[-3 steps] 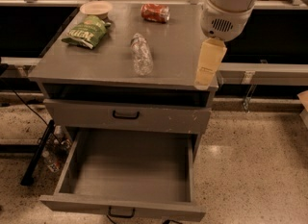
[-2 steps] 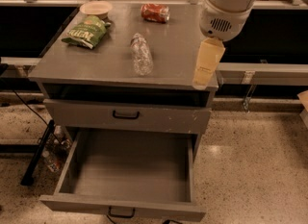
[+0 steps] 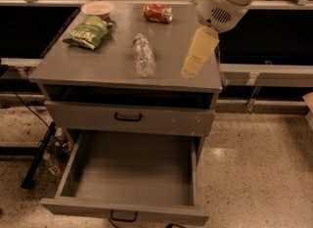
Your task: Place water bottle into middle drawer
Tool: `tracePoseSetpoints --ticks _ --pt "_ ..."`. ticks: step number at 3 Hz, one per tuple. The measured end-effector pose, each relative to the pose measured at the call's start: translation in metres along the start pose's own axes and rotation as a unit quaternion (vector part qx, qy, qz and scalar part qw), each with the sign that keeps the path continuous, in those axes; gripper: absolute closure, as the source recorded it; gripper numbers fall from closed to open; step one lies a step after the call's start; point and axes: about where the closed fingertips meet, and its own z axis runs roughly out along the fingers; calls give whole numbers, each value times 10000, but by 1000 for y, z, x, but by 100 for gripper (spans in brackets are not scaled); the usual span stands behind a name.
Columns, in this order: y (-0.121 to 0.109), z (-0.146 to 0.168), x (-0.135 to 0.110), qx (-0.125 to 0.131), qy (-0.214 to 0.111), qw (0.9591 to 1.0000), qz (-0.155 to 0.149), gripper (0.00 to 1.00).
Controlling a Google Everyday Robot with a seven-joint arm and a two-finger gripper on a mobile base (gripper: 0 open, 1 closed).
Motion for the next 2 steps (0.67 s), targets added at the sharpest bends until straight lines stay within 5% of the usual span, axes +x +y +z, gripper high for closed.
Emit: tracePoseSetpoints --ticks 1,2 --pt "-10 1 -30 -54 -376 9992 -120 0" --pt "-10 1 -30 -59 -383 9992 -120 0"
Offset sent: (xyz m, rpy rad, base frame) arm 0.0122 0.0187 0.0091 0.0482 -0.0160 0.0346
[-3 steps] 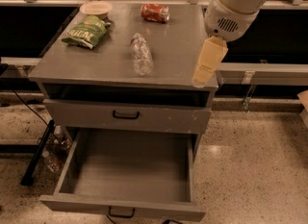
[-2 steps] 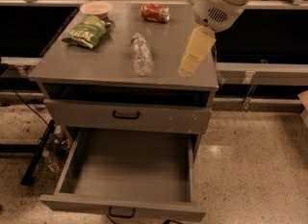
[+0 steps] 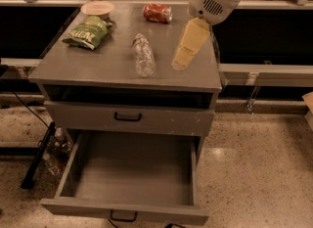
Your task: Place water bottle into middle drawer
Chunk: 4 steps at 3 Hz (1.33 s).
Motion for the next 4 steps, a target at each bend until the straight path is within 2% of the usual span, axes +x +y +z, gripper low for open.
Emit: tracePoseSetpoints --ticks 1,2,3,4 --pt "-8 14 -18 -220 -126 9997 45 0" --pt "-21 40 -50 -489 -205 9986 -49 0" --pt "-21 40 -49 -488 -203 9986 -47 0" --pt "-25 56 -55 -524 -175 9985 28 0"
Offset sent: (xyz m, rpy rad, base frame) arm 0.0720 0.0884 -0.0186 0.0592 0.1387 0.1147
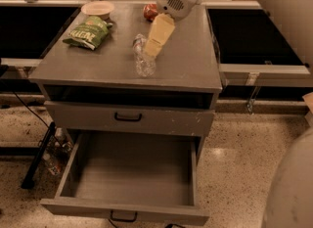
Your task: Place water bottle into middle drawer
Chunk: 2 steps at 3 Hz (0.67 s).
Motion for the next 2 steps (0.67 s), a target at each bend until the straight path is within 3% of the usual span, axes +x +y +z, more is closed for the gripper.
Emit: tracePoseSetpoints --ticks 2 --pt "-26 48 -17 -325 -18 9992 215 0"
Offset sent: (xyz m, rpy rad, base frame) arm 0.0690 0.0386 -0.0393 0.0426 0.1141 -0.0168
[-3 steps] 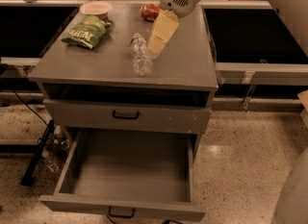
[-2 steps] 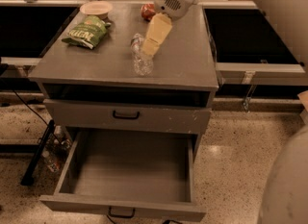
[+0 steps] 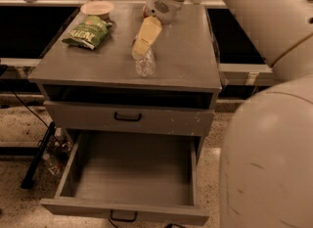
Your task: Place water bottle into middle drawer
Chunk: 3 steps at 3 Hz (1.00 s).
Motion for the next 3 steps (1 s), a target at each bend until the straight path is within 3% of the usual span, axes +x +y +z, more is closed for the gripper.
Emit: tracePoseSetpoints --ticks 2,3 --pt "-16 18 -3 -101 -29 9999 126 0" --pt "-17 19 -3 156 255 9992 252 0"
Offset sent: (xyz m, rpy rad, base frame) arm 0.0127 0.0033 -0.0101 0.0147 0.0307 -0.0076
